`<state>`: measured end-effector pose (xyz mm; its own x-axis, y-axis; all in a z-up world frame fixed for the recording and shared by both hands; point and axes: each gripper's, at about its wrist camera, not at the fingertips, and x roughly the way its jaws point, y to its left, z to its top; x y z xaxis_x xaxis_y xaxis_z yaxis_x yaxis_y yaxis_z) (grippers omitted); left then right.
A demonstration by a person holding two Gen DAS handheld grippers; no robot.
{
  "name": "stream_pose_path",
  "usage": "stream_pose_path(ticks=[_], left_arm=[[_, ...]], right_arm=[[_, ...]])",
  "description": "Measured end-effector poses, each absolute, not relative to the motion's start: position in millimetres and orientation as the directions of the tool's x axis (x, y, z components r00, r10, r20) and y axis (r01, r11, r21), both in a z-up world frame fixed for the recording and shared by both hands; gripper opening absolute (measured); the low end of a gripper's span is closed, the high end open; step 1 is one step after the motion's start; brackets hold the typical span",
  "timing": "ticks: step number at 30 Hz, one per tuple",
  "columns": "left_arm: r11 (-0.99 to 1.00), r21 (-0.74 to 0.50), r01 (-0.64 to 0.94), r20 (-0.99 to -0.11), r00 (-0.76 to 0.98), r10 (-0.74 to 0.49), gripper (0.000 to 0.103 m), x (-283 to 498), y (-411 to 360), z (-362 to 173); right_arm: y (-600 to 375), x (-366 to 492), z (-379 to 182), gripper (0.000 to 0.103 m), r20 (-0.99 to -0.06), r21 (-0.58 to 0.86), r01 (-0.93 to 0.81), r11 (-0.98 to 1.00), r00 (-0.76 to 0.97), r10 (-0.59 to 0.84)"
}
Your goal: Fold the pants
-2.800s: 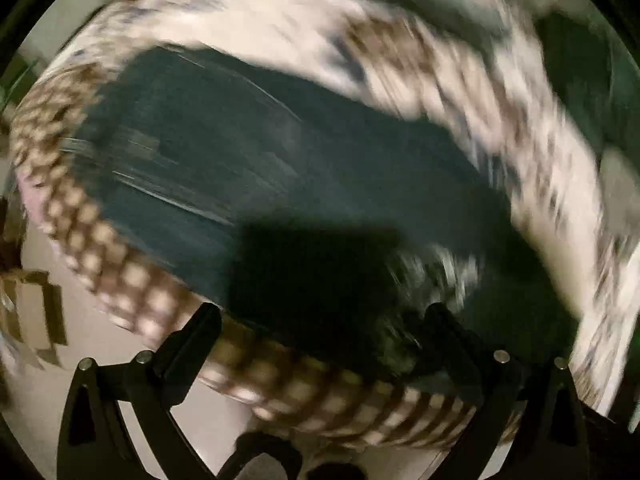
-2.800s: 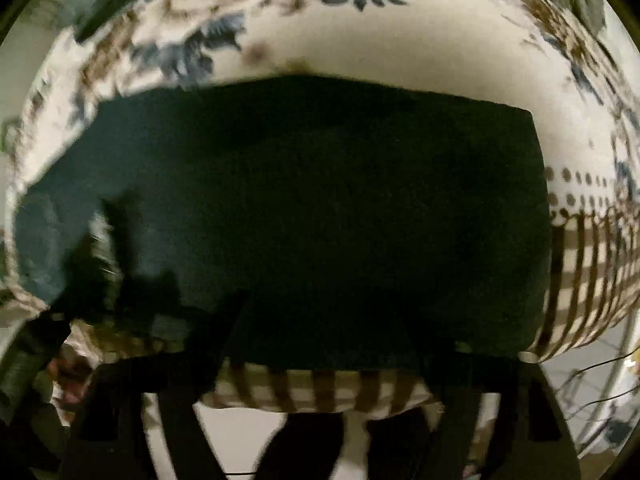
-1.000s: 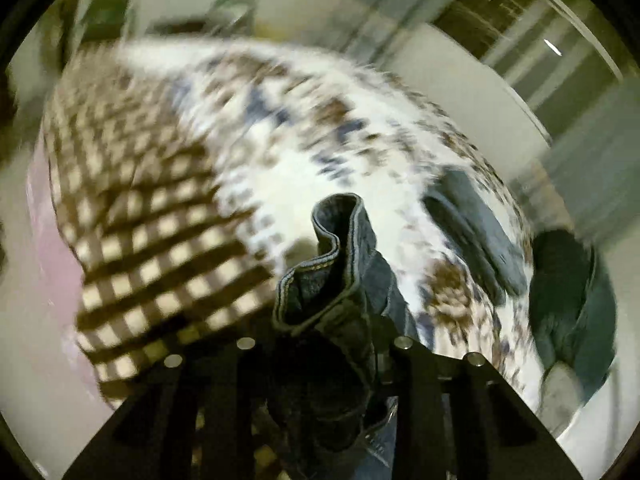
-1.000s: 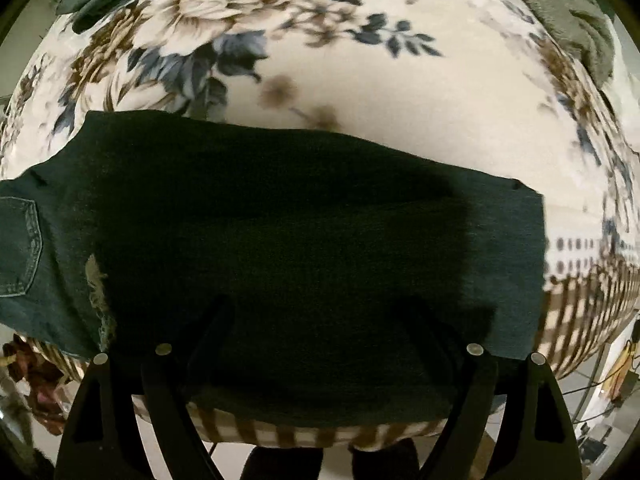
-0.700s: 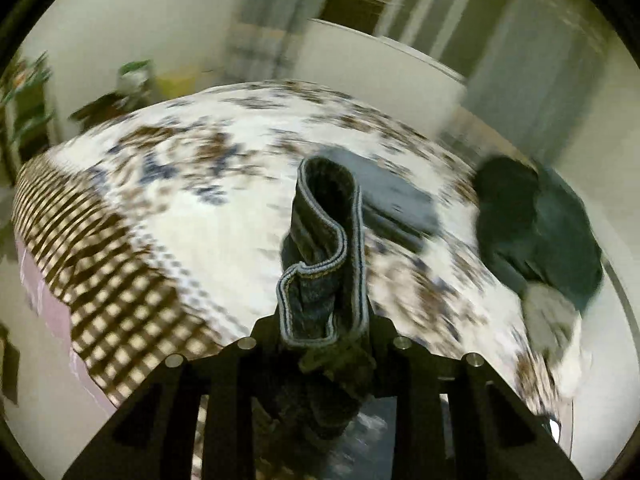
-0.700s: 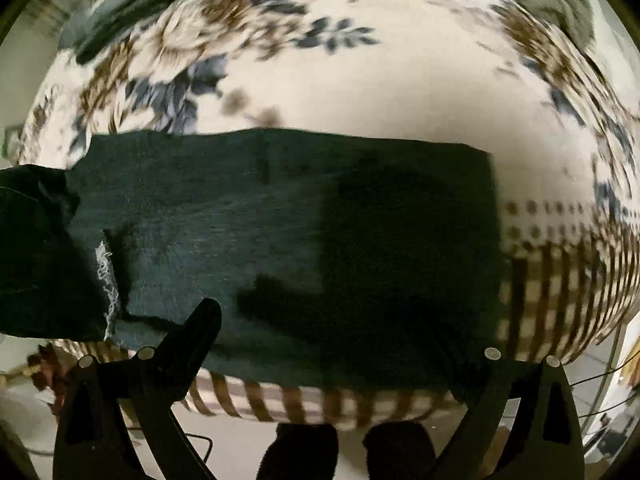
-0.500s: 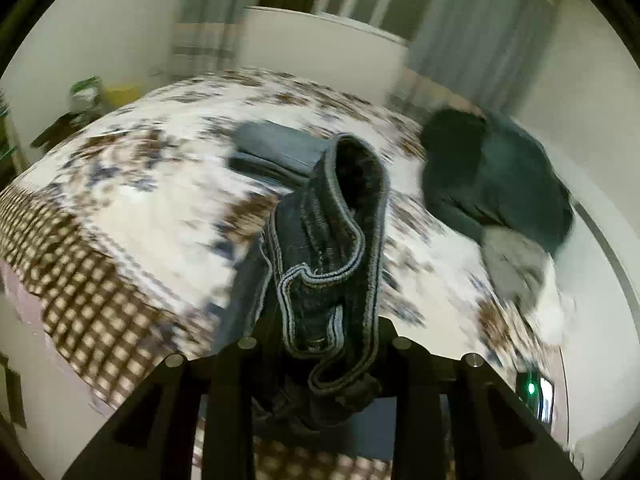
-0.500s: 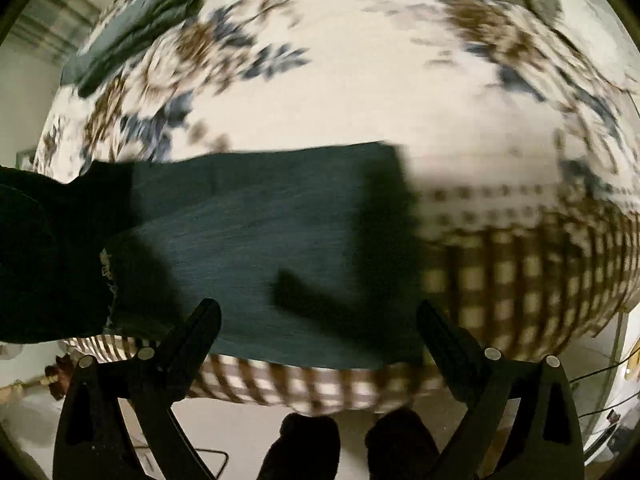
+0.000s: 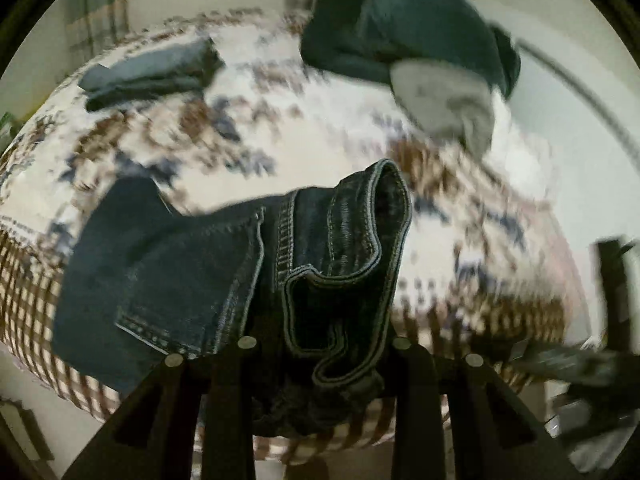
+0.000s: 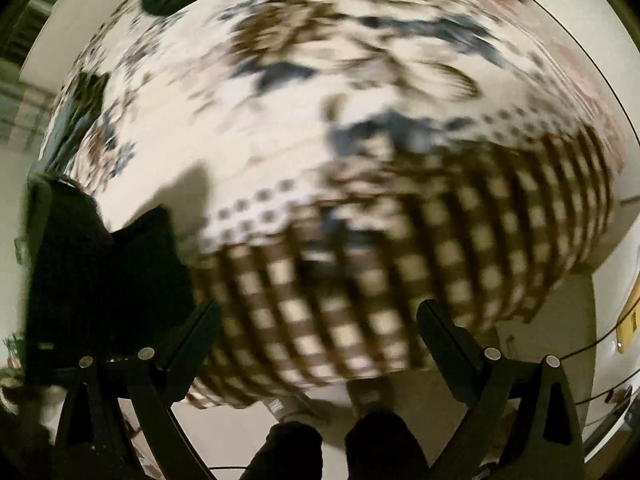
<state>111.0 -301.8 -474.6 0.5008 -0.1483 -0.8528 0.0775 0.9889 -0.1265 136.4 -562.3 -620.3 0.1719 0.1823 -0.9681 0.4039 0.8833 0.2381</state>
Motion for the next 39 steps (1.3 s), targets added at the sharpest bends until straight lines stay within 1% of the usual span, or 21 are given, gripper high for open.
stream_pose_path(ticks=[3, 7, 10, 11, 12, 14, 15, 19, 21, 24, 25, 26, 29, 30, 31, 32, 33, 34, 36, 38, 39], left_arm=[[0.992, -0.086, 0.092, -0.883, 0.454, -0.119, 0.028, 114, -314, -496], [0.995, -0.056, 0.083, -0.907, 0.413, -0.085, 0.034, 115, -320, -498], [0.996, -0.056, 0.076, -0.922, 0.380, -0.080, 0.049, 117, -324, -490], [0.995, -0.060, 0.079, -0.925, 0.371, -0.085, 0.061, 117, -327, -485], [0.995, -0.063, 0.078, -0.924, 0.371, -0.088, 0.076, 118, -327, -481], [0.995, -0.080, 0.061, -0.920, 0.379, -0.097, 0.086, 117, -323, -462], [0.995, -0.090, 0.052, -0.917, 0.386, -0.103, 0.089, 118, -318, -453], [0.997, -0.075, -0.027, -0.900, 0.432, -0.056, 0.091, 118, -270, -419], [0.997, -0.019, -0.079, -0.897, 0.443, 0.018, 0.092, 121, -234, -415], [0.978, 0.139, -0.155, -0.892, 0.408, 0.192, 0.092, 128, -181, -433], [0.970, 0.174, -0.169, -0.894, 0.385, 0.227, 0.092, 132, -164, -443], [0.966, 0.191, -0.174, -0.903, 0.354, 0.242, 0.092, 136, -147, -456], [0.958, 0.207, -0.196, -0.926, 0.276, 0.256, 0.092, 141, -114, -488], [0.956, 0.205, -0.209, -0.936, 0.245, 0.254, 0.092, 142, -105, -499], [0.955, 0.197, -0.222, -0.942, 0.227, 0.247, 0.092, 142, -97, -508], [0.957, 0.175, -0.230, -0.948, 0.221, 0.227, 0.092, 141, -92, -514], [0.958, 0.160, -0.237, -0.951, 0.225, 0.214, 0.092, 140, -90, -517], [0.959, 0.152, -0.240, -0.951, 0.230, 0.208, 0.092, 138, -89, -517], [0.960, 0.150, -0.236, -0.949, 0.239, 0.207, 0.092, 134, -93, -518], [0.964, 0.135, -0.230, -0.950, 0.247, 0.192, 0.092, 131, -97, -517], [0.966, 0.123, -0.227, -0.952, 0.246, 0.179, 0.092, 129, -100, -518]], right_arm=[[-582, 129, -625, 0.100, -0.965, 0.254, 0.418, 0.872, 0.174, 0.198], [-596, 124, -629, 0.100, -0.955, 0.291, 0.408, 0.865, 0.180, 0.237], [-595, 124, -628, 0.100, -0.931, 0.360, 0.400, 0.843, 0.205, 0.301], [-595, 125, -627, 0.100, -0.917, 0.396, 0.397, 0.828, 0.218, 0.334], [-593, 127, -626, 0.100, -0.901, 0.432, 0.395, 0.811, 0.233, 0.367], [-588, 134, -623, 0.100, -0.865, 0.501, 0.390, 0.773, 0.257, 0.432], [-584, 141, -622, 0.100, -0.846, 0.533, 0.386, 0.753, 0.268, 0.461], [-562, 162, -623, 0.100, -0.769, 0.639, 0.343, 0.689, 0.290, 0.569], [-542, 177, -636, 0.100, -0.734, 0.678, 0.317, 0.663, 0.260, 0.627], [-518, 193, -662, 0.100, -0.678, 0.728, 0.328, 0.601, 0.222, 0.700], [-511, 197, -670, 0.100, -0.658, 0.743, 0.339, 0.577, 0.215, 0.721], [-505, 202, -679, 0.100, -0.639, 0.756, 0.349, 0.554, 0.212, 0.739], [-489, 210, -705, 0.099, -0.635, 0.744, 0.397, 0.537, 0.173, 0.753], [-486, 211, -710, 0.094, -0.626, 0.749, 0.408, 0.523, 0.178, 0.759], [-483, 211, -711, 0.070, -0.613, 0.762, 0.399, 0.510, 0.192, 0.766], [-479, 213, -708, 0.033, -0.617, 0.763, 0.387, 0.518, 0.197, 0.762], [-475, 215, -702, 0.024, -0.640, 0.749, 0.373, 0.547, 0.195, 0.743], [-472, 217, -693, 0.022, -0.663, 0.736, 0.349, 0.579, 0.206, 0.719], [-469, 220, -672, 0.013, -0.700, 0.712, 0.295, 0.637, 0.227, 0.678], [-473, 224, -661, 0.011, -0.710, 0.703, 0.286, 0.651, 0.244, 0.660], [-474, 227, -660, 0.011, -0.738, 0.675, 0.278, 0.684, 0.232, 0.634]])
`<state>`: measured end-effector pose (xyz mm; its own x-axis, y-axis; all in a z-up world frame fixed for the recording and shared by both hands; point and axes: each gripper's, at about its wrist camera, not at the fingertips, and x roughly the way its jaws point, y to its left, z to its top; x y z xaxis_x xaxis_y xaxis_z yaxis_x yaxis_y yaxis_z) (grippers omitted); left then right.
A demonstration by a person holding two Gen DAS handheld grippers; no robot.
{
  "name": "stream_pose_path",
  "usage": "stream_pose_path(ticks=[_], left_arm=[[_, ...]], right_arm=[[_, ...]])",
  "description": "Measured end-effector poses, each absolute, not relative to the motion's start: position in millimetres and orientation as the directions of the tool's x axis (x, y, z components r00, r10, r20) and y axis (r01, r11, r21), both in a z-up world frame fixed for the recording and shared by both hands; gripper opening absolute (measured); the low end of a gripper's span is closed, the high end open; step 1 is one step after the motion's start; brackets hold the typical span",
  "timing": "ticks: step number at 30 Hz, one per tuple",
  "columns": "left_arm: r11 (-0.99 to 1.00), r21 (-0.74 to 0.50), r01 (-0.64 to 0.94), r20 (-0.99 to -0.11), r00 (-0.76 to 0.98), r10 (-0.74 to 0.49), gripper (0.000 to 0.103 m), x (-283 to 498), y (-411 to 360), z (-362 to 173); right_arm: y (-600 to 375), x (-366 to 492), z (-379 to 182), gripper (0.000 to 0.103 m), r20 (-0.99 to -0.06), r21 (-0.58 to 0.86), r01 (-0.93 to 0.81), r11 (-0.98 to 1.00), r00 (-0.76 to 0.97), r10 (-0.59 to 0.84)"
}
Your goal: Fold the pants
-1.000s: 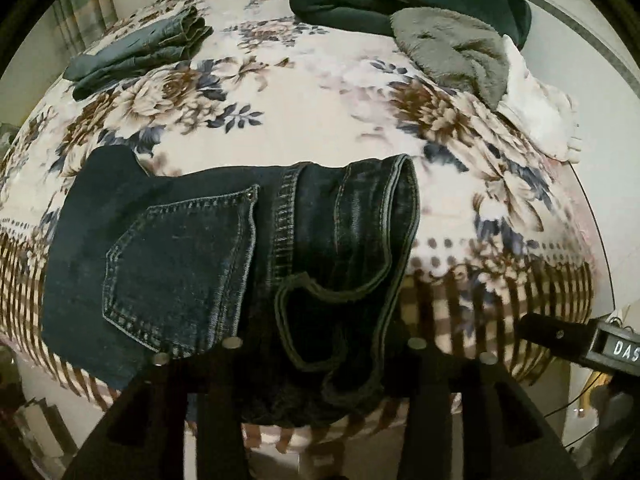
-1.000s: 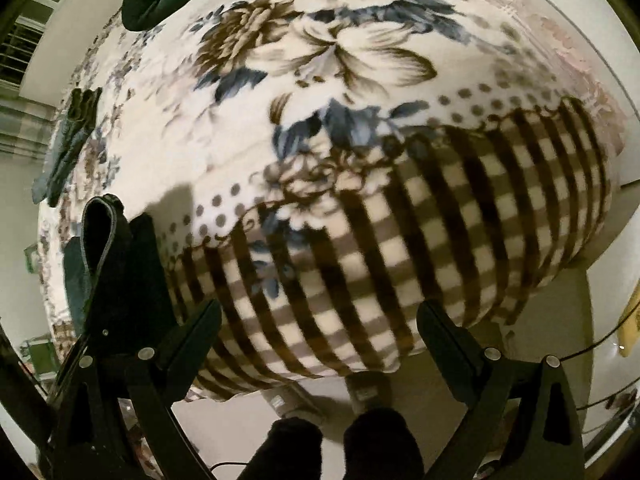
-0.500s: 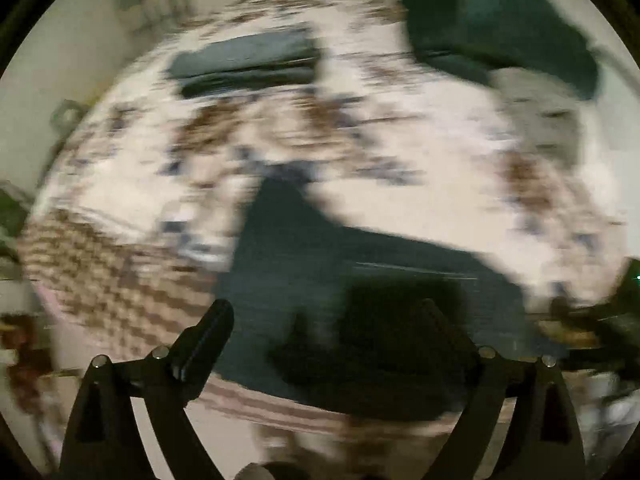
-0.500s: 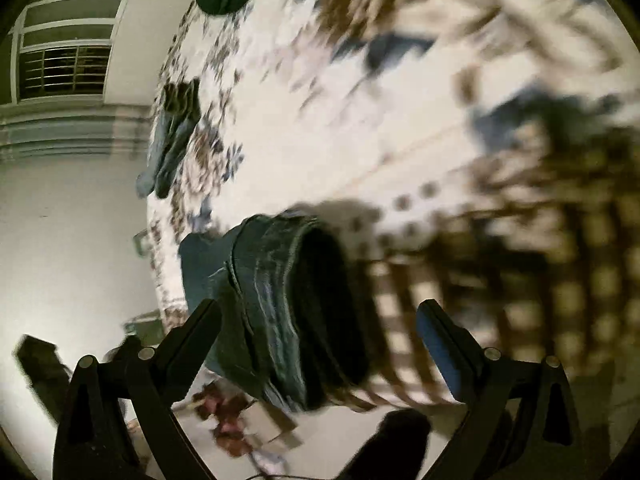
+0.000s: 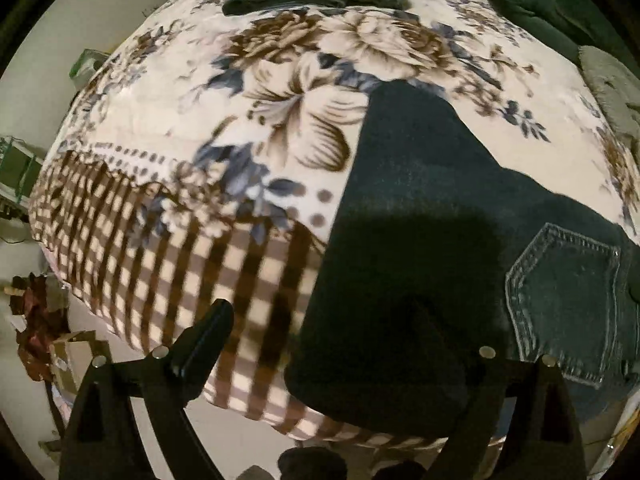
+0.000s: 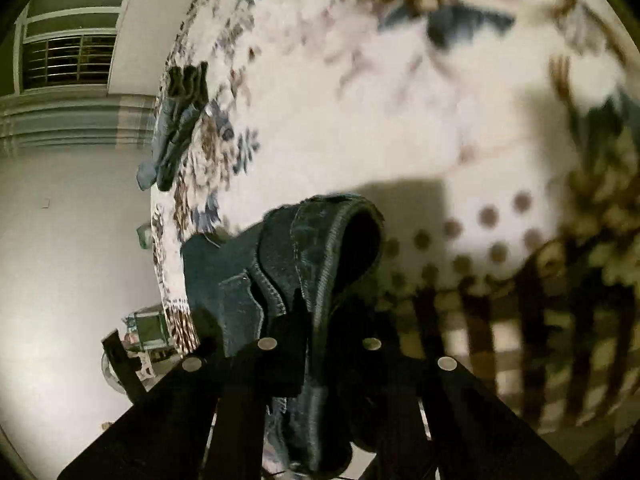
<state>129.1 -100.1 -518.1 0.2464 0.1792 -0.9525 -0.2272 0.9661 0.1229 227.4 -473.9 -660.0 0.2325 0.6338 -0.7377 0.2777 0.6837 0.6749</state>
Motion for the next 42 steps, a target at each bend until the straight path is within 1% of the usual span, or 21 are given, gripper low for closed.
stream_pose_path(ticks=[3, 4, 5, 8, 13, 15, 18, 20, 21, 23, 24, 26, 30, 33, 35, 36, 37, 39, 40, 41, 42], left_arm=[[0.970, 0.117, -0.214, -0.956, 0.240, 0.168, 0.092, 128, -105, -524], [0.969, 0.123, -0.213, -0.956, 0.236, 0.173, 0.092, 128, -106, -525], [0.969, 0.123, -0.215, -0.957, 0.234, 0.174, 0.092, 129, -105, -526], [0.968, 0.115, -0.222, -0.956, 0.240, 0.168, 0.092, 127, -105, -526], [0.968, 0.100, -0.228, -0.956, 0.246, 0.157, 0.092, 125, -106, -528], [0.969, 0.108, -0.222, -0.954, 0.252, 0.164, 0.092, 124, -109, -528], [0.972, 0.103, -0.213, -0.956, 0.250, 0.156, 0.092, 124, -111, -531], [0.973, 0.098, -0.210, -0.957, 0.247, 0.150, 0.092, 125, -111, -532], [0.973, 0.094, -0.209, -0.958, 0.248, 0.146, 0.092, 125, -110, -532], [0.976, 0.084, -0.203, -0.960, 0.248, 0.134, 0.092, 125, -110, -533], [0.976, 0.081, -0.200, -0.960, 0.247, 0.131, 0.092, 126, -110, -534], [0.979, 0.076, -0.187, -0.960, 0.250, 0.122, 0.092, 127, -110, -535], [0.985, 0.050, -0.163, -0.964, 0.250, 0.091, 0.092, 125, -111, -531], [0.988, 0.039, -0.152, -0.968, 0.239, 0.076, 0.092, 124, -110, -523], [0.987, 0.002, -0.161, -0.970, 0.241, 0.041, 0.092, 126, -104, -512], [0.986, -0.018, -0.164, -0.967, 0.252, 0.024, 0.092, 130, -101, -505], [0.985, -0.038, -0.167, -0.963, 0.270, 0.009, 0.092, 136, -96, -497], [0.981, -0.086, -0.173, -0.953, 0.301, -0.030, 0.092, 154, -87, -489], [0.976, -0.116, -0.184, -0.949, 0.312, -0.054, 0.092, 167, -81, -487], [0.971, -0.137, -0.194, -0.946, 0.317, -0.070, 0.092, 181, -76, -488], [0.966, -0.162, -0.202, -0.944, 0.316, -0.092, 0.092, 197, -70, -491]], right_arm=[[-466, 233, -671, 0.012, -0.825, 0.565, 0.243, 0.788, 0.158, 0.543], [-463, 235, -677, 0.017, -0.837, 0.547, 0.250, 0.799, 0.125, 0.533], [-463, 236, -678, 0.028, -0.846, 0.531, 0.265, 0.805, 0.109, 0.522], [-467, 232, -662, 0.051, -0.843, 0.535, 0.284, 0.795, 0.127, 0.522], [-467, 205, -640, 0.060, -0.830, 0.558, 0.289, 0.778, 0.172, 0.531], [-469, 189, -651, 0.060, -0.812, 0.578, 0.310, 0.755, 0.130, 0.569], [-459, 178, -674, 0.060, -0.830, 0.535, 0.336, 0.775, 0.036, 0.557], [-458, 175, -680, 0.059, -0.834, 0.534, 0.341, 0.774, 0.058, 0.549], [-458, 175, -682, 0.056, -0.834, 0.535, 0.337, 0.774, 0.068, 0.547], [-458, 175, -683, 0.032, -0.835, 0.536, 0.334, 0.775, 0.077, 0.545], [-459, 176, -682, 0.030, -0.838, 0.532, 0.338, 0.776, 0.083, 0.539], [-456, 177, -678, 0.017, -0.853, 0.516, 0.316, 0.796, 0.107, 0.510], [-463, 171, -655, 0.013, -0.892, 0.452, 0.302, 0.839, 0.178, 0.417], [-459, 176, -660, 0.013, -0.905, 0.425, 0.270, 0.864, 0.129, 0.405], [-457, 181, -658, 0.020, -0.891, 0.453, 0.246, 0.857, 0.097, 0.443], [-460, 185, -654, 0.021, -0.879, 0.474, 0.252, 0.844, 0.090, 0.468], [-465, 189, -650, 0.027, -0.868, 0.494, 0.258, 0.830, 0.095, 0.487], [-483, 196, -637, 0.047, -0.841, 0.541, 0.270, 0.797, 0.167, 0.514], [-491, 200, -634, 0.061, -0.829, 0.559, 0.287, 0.778, 0.201, 0.522], [-501, 207, -637, 0.069, -0.815, 0.579, 0.320, 0.750, 0.227, 0.533], [-507, 212, -641, 0.069, -0.803, 0.596, 0.340, 0.727, 0.241, 0.546]])
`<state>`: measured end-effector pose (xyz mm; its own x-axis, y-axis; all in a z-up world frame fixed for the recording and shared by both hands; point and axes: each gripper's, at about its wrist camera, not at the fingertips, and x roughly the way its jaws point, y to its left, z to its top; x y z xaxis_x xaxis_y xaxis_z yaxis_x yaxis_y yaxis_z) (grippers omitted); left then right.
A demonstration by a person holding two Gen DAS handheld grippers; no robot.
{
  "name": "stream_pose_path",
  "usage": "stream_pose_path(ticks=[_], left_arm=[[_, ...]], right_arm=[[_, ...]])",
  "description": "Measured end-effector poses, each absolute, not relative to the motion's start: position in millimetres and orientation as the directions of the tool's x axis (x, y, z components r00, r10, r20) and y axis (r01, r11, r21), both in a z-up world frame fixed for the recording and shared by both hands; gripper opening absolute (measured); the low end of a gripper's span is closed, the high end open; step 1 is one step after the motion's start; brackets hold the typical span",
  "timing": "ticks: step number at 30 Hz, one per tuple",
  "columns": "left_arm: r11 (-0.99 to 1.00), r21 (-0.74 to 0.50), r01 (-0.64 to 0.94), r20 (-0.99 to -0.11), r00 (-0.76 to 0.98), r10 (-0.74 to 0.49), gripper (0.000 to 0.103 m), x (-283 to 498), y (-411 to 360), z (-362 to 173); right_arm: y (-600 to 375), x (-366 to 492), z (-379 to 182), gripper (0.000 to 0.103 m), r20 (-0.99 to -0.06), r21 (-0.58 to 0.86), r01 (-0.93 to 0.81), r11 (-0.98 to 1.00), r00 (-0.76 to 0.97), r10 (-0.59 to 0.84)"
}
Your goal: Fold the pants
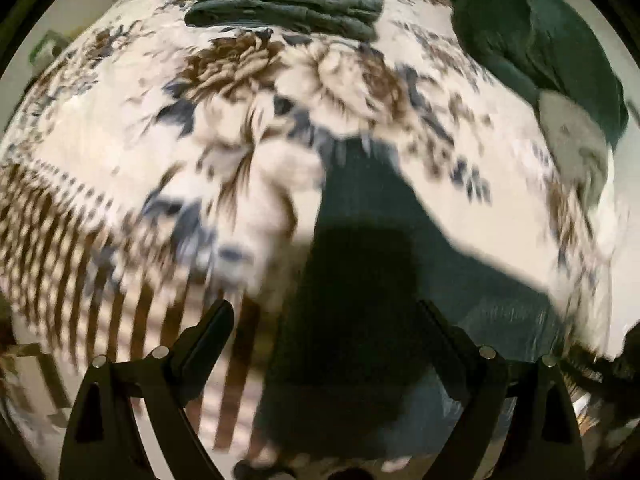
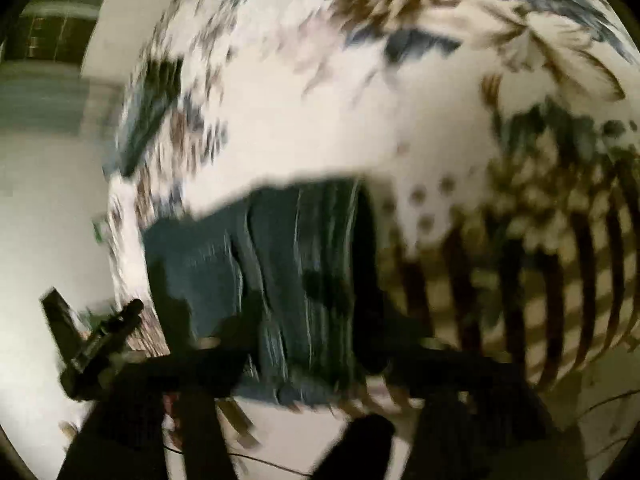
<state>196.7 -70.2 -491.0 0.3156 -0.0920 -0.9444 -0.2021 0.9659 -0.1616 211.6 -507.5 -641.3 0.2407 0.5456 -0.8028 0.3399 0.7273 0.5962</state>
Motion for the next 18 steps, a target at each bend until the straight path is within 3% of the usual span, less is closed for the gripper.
stream_pose_path(ticks=[5, 6, 7, 8, 9, 10, 11, 12, 14, 18], left_arm=[[0.944, -0.236, -0.233, -0.958, 0.217, -0.186, 0.092, 266, -60, -535], [0.934, -0.270, -0.233, -0.954, 0.198, -0.227, 0.086, 277, -59, -547], [0.925, -0.300, -0.233, -0.947, 0.194, -0.258, 0.074, 282, -58, -552], [0.913, -0.331, -0.237, -0.938, 0.193, -0.289, 0.030, 284, -57, -556], [0.905, -0.349, -0.245, -0.933, 0.181, -0.311, 0.025, 285, -56, -559], [0.902, -0.359, -0.241, -0.928, 0.193, -0.318, 0.024, 283, -54, -558], [0.904, -0.360, -0.229, -0.926, 0.204, -0.317, 0.022, 281, -54, -556], [0.910, -0.355, -0.214, -0.926, 0.216, -0.310, 0.021, 277, -53, -555], [0.908, -0.365, -0.207, -0.919, 0.234, -0.316, 0.021, 270, -49, -552], [0.889, -0.400, -0.224, -0.907, 0.239, -0.347, 0.021, 268, -37, -553]], right_arm=[[-517, 245, -694, 0.087, -0.715, 0.681, 0.442, 0.583, 0.230, 0.660], [-516, 247, -701, 0.088, -0.701, 0.690, 0.456, 0.563, 0.225, 0.677], [-513, 249, -708, 0.088, -0.689, 0.696, 0.464, 0.548, 0.217, 0.691], [-512, 253, -712, 0.088, -0.677, 0.705, 0.465, 0.535, 0.214, 0.705], [-511, 256, -713, 0.088, -0.666, 0.714, 0.461, 0.526, 0.215, 0.715], [-506, 259, -713, 0.081, -0.664, 0.718, 0.456, 0.526, 0.225, 0.713], [-505, 260, -710, 0.057, -0.669, 0.719, 0.436, 0.540, 0.228, 0.707], [-500, 260, -709, 0.041, -0.684, 0.709, 0.428, 0.561, 0.220, 0.696], [-493, 263, -703, 0.022, -0.696, 0.704, 0.408, 0.582, 0.232, 0.680], [-489, 273, -675, 0.018, -0.756, 0.654, 0.338, 0.677, 0.260, 0.601]])
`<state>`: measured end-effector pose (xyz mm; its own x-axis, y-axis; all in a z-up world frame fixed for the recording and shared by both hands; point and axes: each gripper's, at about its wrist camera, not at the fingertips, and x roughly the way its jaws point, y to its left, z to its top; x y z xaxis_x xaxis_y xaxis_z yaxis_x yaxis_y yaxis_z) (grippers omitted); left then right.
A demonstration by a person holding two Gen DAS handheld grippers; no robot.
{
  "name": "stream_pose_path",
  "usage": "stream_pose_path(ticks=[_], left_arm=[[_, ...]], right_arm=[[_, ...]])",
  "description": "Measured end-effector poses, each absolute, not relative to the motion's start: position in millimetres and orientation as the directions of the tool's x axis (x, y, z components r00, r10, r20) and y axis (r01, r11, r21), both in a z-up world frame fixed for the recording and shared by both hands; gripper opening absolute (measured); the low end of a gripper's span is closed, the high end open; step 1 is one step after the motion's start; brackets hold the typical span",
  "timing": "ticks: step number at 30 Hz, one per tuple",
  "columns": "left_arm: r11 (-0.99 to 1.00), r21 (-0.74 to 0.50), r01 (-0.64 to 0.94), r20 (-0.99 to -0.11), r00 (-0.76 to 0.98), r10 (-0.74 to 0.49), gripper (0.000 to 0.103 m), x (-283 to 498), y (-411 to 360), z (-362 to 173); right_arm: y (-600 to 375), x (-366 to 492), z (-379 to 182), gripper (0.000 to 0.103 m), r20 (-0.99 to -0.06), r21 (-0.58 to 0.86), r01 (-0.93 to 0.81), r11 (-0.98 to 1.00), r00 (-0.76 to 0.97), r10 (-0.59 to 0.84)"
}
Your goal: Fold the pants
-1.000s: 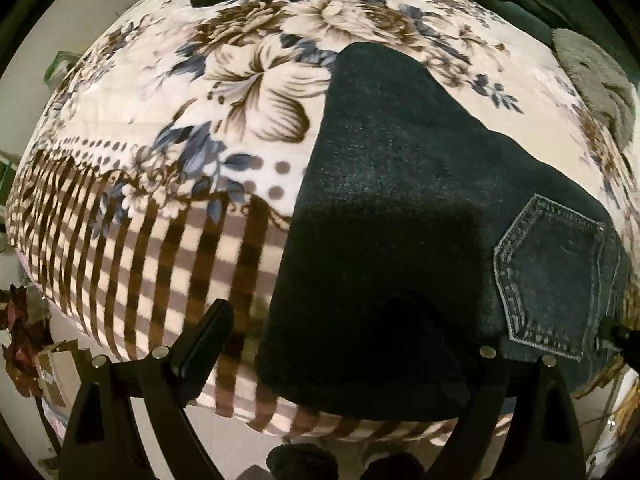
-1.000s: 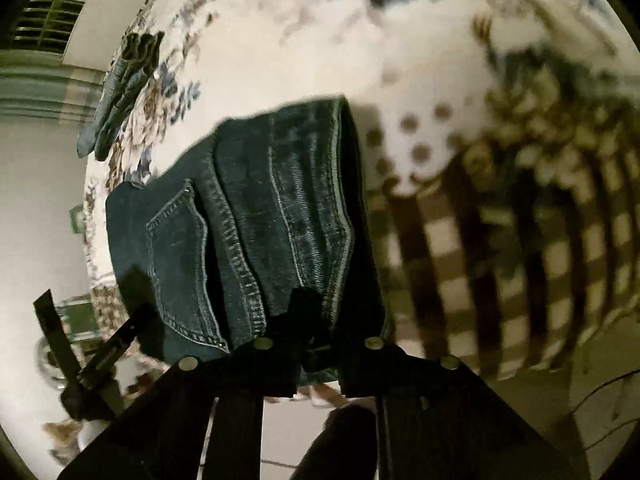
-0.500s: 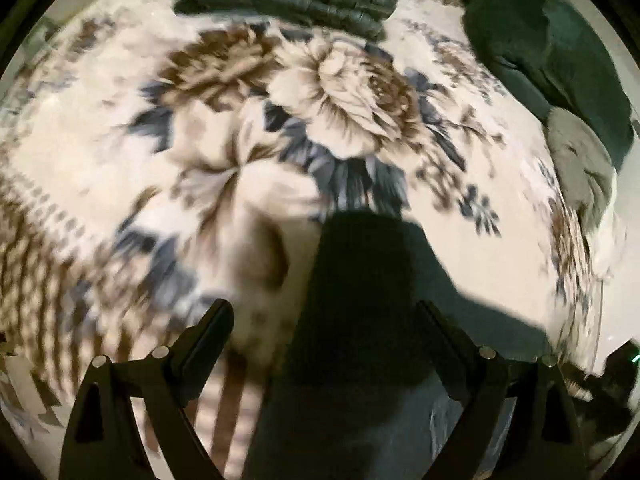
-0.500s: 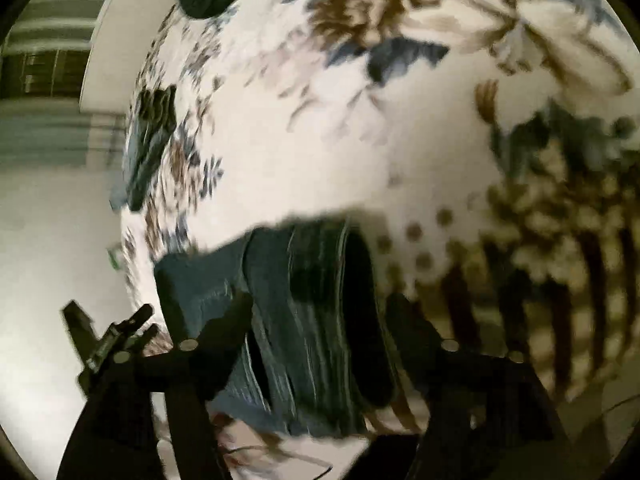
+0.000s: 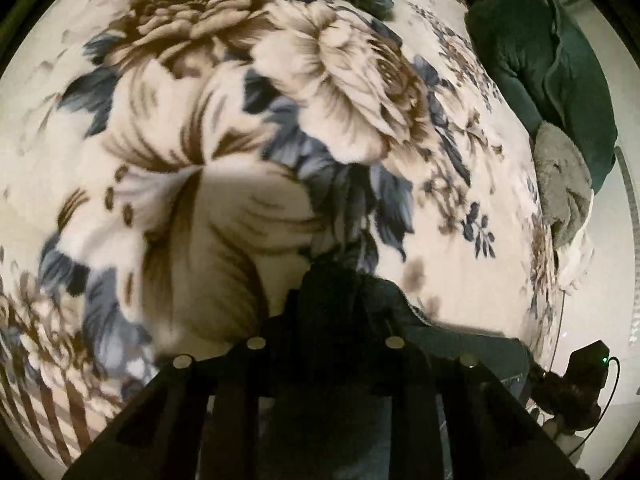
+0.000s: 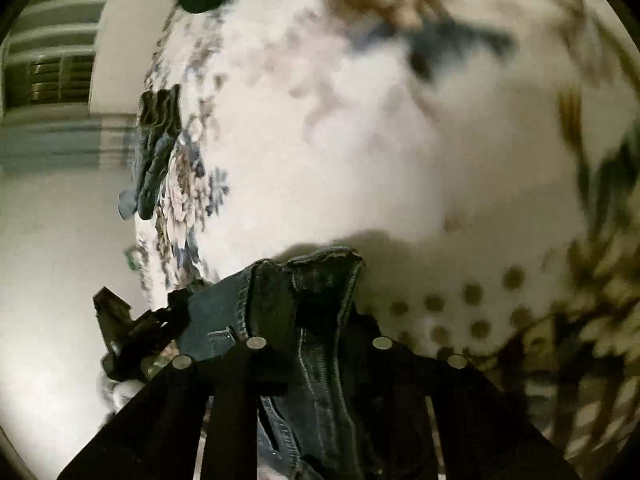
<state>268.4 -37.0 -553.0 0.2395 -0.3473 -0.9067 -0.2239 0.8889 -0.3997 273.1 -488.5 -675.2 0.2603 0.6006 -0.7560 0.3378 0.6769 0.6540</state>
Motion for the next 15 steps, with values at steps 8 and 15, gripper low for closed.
stream_pose_path(ticks=[8, 15], left_arm=[[0.874, -0.411, -0.258, -0.903, 0.246, -0.352, 0.030, 258, -35, -531], [0.859, -0.408, -0.310, -0.894, 0.324, -0.308, 0.090, 200, -23, -504]], right_arm=[[-501, 269, -675, 0.077, -0.782, 0.618, 0.391, 0.682, 0.210, 0.587], [-514, 176, -646, 0.100, -0.723, 0.685, 0.431, 0.587, 0.304, 0.620]])
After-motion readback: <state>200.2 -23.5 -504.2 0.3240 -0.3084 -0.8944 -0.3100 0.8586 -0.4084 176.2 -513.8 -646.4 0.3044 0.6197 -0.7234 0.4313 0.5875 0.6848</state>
